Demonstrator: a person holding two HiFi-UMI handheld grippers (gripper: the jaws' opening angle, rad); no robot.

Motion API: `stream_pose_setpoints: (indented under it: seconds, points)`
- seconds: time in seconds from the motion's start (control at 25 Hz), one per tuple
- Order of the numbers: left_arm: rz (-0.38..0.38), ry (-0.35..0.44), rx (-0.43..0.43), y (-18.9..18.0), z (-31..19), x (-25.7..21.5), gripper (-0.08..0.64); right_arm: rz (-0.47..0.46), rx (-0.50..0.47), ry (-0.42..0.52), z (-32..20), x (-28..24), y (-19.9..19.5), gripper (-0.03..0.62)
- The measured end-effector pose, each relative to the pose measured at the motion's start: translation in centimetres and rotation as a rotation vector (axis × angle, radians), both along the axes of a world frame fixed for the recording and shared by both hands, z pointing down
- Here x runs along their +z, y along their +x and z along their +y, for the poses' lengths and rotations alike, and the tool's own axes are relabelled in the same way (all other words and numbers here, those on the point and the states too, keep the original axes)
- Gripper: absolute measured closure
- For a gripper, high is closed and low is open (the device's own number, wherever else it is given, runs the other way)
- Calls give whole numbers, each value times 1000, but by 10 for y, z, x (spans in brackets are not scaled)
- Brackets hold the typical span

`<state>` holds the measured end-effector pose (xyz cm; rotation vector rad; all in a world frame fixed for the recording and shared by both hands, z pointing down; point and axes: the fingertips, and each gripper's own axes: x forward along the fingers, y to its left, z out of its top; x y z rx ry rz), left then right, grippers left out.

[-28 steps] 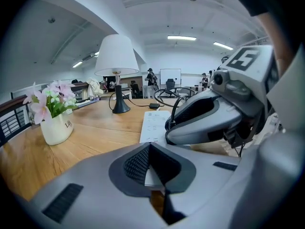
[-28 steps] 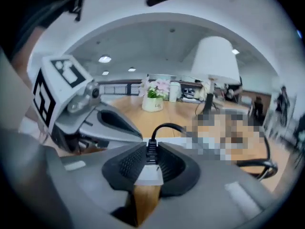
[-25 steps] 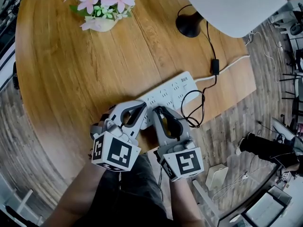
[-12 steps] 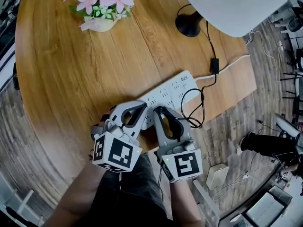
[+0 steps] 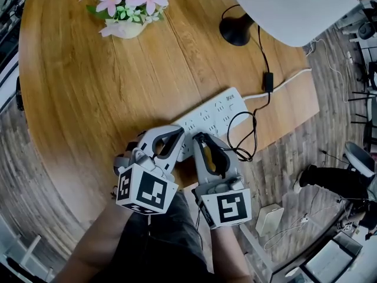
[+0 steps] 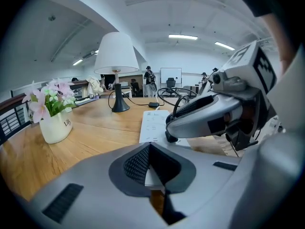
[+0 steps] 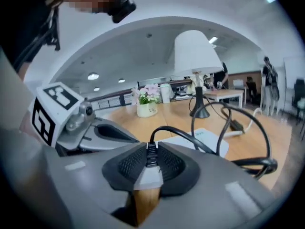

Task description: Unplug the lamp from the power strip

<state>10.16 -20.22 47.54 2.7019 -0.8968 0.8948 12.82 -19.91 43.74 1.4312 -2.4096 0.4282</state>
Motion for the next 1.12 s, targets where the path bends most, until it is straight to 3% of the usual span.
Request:
stream_pose_setpoints:
  seconds: [0.08,0.12,0.16,0.24,0.32,0.64,0.76,1.12]
  points:
    - [-2,-1,-2,1,0,0,566,235,-111,69,7,-6,-19,512]
    - [-1,-1,-4,1,0,0,566,314,-160,101,9,-10,-30,512]
    - [1,-2,-6,0,-1,0,566,324,-178,135,6,-16,-37,512]
    - [5,-7,-8,0,0,0,566,215,-127,129,-2,-22,-32,512]
    - [22,-19,-9,0,1,0,566,132,-61,54,-2,-17,-13,512]
    - [112,-13,-17,-3,-2,-9,565,72,-19,6,1,-11,7,511]
    - [153,1,-77,-14,-9,-18,565,51,-16,4,-1,-12,6,511]
    - [181,11,-208,-60,-16,-29,565,6,-73,-10,1,-14,-34,509]
